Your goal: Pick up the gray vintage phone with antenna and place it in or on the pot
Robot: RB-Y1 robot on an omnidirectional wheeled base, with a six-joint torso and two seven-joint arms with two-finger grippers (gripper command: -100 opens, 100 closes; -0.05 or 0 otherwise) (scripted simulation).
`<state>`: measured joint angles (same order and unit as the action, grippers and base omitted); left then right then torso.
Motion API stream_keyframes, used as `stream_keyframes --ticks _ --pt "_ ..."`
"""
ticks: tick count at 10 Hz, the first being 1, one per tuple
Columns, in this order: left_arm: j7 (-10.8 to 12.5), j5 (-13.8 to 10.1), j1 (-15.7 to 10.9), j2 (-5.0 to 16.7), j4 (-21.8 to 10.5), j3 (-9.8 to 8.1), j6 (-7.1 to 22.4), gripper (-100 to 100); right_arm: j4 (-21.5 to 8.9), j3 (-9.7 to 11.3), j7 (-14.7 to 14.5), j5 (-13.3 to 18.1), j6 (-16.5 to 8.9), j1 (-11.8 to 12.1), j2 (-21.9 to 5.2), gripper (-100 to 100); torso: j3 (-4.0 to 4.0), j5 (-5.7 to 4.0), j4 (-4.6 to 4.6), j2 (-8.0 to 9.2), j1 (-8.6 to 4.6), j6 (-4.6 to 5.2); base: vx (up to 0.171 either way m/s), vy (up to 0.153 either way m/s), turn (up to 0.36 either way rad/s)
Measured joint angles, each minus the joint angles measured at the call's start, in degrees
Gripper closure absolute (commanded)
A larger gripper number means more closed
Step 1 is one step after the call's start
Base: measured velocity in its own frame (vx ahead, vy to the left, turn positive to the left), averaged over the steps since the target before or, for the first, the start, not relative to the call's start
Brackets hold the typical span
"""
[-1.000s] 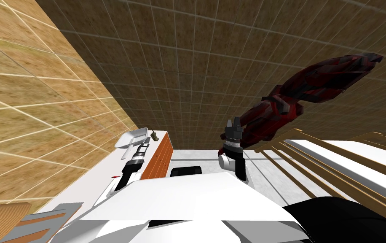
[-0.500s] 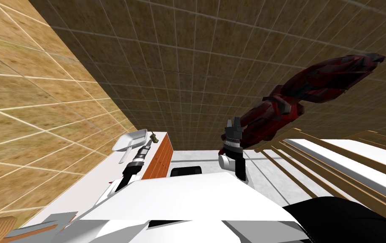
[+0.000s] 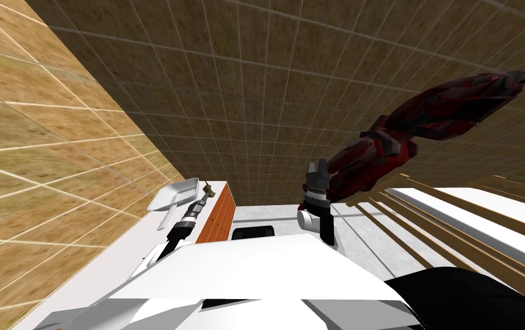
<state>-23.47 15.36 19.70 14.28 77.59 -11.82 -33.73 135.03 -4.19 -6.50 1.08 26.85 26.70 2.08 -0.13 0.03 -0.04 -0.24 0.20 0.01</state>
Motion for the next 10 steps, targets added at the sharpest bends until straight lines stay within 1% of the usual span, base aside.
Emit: stream_keyframes --ticks 2,4,5,6,7,8,10 --pt "-1.45 1.24 -0.66 0.86 -2.87 0.2 -0.85 -100 0.0 0.0 0.0 0.0 0.0 0.01 0.0 0 -0.08 0.02 -0.03 -0.13 0.08 -0.01 0.1 0.082 -0.034" --pt "-2.63 2.34 -1.32 1.86 -5.34 0.31 -1.68 -100 0.0 -0.01 0.0 0.0 0.0 0.01 -0.01 0 -0.13 0.04 -0.05 -0.23 0.21 -0.01 0.139 0.122 -0.051" --pt "-3.16 2.84 -1.68 2.36 -6.06 0.34 -1.79 -100 0.0 -0.01 0.0 0.0 0.0 0.01 -0.01 0 -0.19 0.06 -0.07 -0.34 0.29 -0.01 0.073 0.064 -0.017" --pt "-3.27 2.89 -1.73 2.42 -6.12 0.33 -1.79 0 0.0 0.0 0.0 0.0 0.0 0.01 0.0 0 -0.09 0.03 -0.05 -0.13 0.07 -0.02 0.013 0.012 0.0" --pt "-3.26 2.88 -1.74 2.42 -6.11 0.33 -1.79 -100 0.0 0.0 0.0 0.0 0.0 0.0 0.0 0 0.03 -0.02 0.0 0.07 -0.12 -0.02 0.006 0.005 0.0" --pt "-3.26 2.89 -1.74 2.42 -6.11 0.33 -1.79 100 0.0 0.0 0.0 0.0 0.0 0.0 0.01 0 0.08 -0.04 0.03 0.16 -0.19 -0.02 0.0 0.0 0.0" --pt "-3.26 2.89 -1.74 2.42 -6.11 0.33 -1.79 100 0.0 0.0 0.0 0.0 0.0 -0.01 0.01 0 0.12 -0.05 0.04 0.22 -0.23 -0.01 0.0 0.0 0.0"
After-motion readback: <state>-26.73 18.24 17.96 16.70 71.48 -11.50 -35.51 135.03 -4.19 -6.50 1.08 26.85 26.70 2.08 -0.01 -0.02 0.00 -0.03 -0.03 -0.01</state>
